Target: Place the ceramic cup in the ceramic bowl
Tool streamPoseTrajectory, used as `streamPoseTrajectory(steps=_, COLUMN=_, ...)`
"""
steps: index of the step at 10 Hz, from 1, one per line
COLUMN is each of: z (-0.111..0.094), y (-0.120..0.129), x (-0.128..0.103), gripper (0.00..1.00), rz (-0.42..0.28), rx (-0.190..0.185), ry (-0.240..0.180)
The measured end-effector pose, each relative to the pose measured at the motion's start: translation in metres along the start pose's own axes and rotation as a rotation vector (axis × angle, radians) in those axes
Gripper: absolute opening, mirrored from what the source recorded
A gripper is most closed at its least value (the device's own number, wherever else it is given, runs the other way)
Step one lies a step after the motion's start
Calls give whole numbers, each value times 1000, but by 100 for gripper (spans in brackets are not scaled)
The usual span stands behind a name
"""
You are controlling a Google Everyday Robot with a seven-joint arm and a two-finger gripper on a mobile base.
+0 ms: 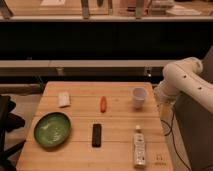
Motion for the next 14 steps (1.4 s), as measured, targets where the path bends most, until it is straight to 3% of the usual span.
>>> streamPoseTrajectory(steps=14, z=42, y=-31, x=-15, gripper=80, rz=-98, rx=-39, ry=3)
